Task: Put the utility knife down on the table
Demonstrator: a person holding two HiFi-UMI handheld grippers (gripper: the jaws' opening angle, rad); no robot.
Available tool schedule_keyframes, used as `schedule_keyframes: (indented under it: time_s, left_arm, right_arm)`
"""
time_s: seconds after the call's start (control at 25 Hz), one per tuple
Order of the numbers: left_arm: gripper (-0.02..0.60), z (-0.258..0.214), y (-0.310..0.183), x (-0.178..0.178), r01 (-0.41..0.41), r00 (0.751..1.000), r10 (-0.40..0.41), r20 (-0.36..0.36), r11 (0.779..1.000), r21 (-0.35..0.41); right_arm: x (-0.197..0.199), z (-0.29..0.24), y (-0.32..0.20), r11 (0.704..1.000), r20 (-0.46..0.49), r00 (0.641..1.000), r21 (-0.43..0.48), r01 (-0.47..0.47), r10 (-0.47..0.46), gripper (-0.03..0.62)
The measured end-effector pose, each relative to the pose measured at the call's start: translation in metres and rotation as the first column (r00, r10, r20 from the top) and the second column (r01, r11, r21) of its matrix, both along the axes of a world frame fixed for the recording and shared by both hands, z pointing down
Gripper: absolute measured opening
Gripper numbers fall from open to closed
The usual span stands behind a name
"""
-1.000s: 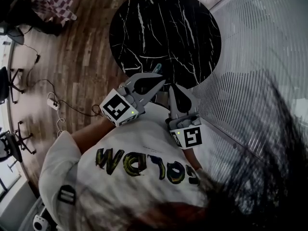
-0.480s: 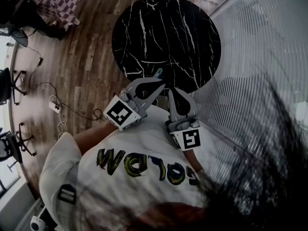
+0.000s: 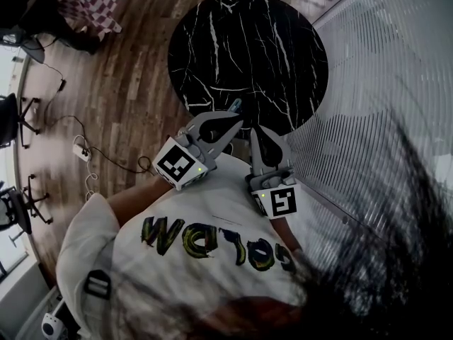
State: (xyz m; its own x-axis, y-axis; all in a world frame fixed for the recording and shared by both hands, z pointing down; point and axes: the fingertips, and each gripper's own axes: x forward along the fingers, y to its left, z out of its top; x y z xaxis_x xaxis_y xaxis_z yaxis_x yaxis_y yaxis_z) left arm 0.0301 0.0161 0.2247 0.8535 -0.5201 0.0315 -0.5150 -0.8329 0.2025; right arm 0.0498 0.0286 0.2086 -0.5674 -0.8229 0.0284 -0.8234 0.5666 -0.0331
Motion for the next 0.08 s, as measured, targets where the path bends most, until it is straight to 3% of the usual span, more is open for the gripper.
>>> schedule_keyframes:
  time_s: [0.08]
  left_arm:
    - [0.000, 0.0023, -0.0001, -0.0016, 0.001, 1.000, -0.001, 0.010, 1.000, -0.005]
  right_arm:
    - [0.0005, 0.0002, -0.0010, 1.000, -0.015, 1.000, 0.009, 0.001, -0.001, 0.000]
